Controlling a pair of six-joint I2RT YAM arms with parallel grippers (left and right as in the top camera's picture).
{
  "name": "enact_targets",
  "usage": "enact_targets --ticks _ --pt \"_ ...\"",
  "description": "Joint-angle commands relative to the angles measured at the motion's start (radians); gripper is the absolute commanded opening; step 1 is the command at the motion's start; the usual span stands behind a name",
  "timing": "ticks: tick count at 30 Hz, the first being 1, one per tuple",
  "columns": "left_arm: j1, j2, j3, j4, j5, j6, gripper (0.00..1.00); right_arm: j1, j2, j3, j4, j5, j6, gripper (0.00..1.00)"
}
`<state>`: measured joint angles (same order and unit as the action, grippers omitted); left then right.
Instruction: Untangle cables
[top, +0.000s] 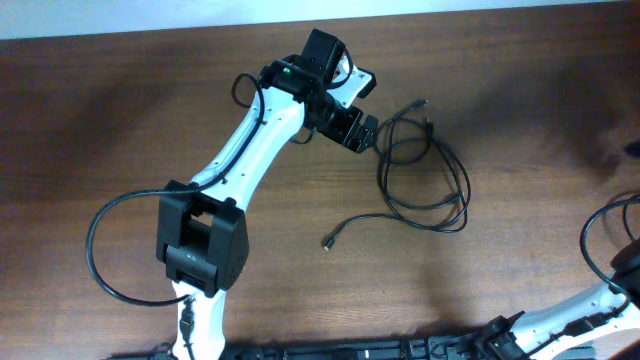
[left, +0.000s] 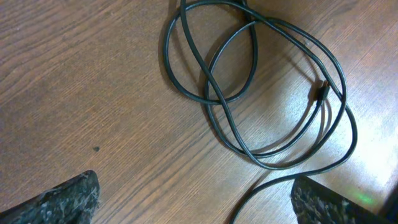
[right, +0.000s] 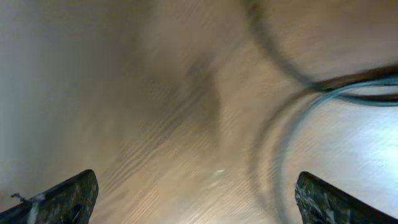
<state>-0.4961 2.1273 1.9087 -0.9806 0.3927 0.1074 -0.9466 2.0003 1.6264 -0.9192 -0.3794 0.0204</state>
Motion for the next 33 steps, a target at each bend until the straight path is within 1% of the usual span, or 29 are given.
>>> enact_targets --ticks 1,3,5,6,8,10,13,16,20,24,27,29,33 --pt "0.019 -0.018 0.004 -0.006 -0.018 -0.009 0.99 0.004 -0.004 0.018 -0.058 -0.217 -0.215 0.99" --pt "0.022 -0.055 0.004 -0.008 -0.085 -0.009 0.99 0.018 -0.019 0.018 -0.105 -0.215 -0.291 0.99" --pt "0.024 -0.097 0.004 -0.008 -0.158 -0.009 0.99 0.038 -0.041 0.018 -0.137 -0.216 -0.331 0.99" --pt "0.024 -0.144 0.003 -0.008 -0.238 -0.009 0.99 0.067 -0.063 0.018 -0.164 -0.216 -0.367 0.99" --pt "0.024 -0.183 0.004 -0.009 -0.298 -0.009 0.99 0.112 -0.088 0.018 -0.195 -0.215 -0.414 0.99" --pt "0.026 -0.227 0.004 -0.010 -0.342 -0.010 0.99 0.189 -0.111 0.018 -0.223 -0.211 -0.436 0.99" --pt "0.043 -0.260 0.003 -0.010 -0.348 -0.010 0.99 0.295 -0.118 0.018 -0.277 -0.203 -0.471 0.99" --pt "0.090 -0.289 0.003 -0.032 -0.348 -0.017 0.99 0.429 -0.118 0.018 -0.316 -0.151 -0.480 0.99" --pt "0.163 -0.303 0.003 -0.075 -0.349 -0.017 0.99 0.576 -0.118 0.018 -0.317 -0.110 -0.480 0.99" --pt "0.248 -0.303 0.003 -0.121 -0.346 -0.018 0.99 0.740 -0.118 0.018 -0.311 -0.016 -0.480 0.99" --pt "0.285 -0.303 0.003 -0.136 -0.308 -0.017 0.99 0.806 -0.116 0.018 -0.312 0.043 -0.476 0.99" --pt "0.290 -0.303 0.003 -0.145 -0.310 -0.017 0.99 0.841 -0.114 0.018 -0.312 0.063 -0.475 0.99" --pt "0.290 -0.303 0.003 -0.151 -0.311 -0.017 0.99 0.862 -0.114 0.014 -0.313 0.081 -0.450 1.00"
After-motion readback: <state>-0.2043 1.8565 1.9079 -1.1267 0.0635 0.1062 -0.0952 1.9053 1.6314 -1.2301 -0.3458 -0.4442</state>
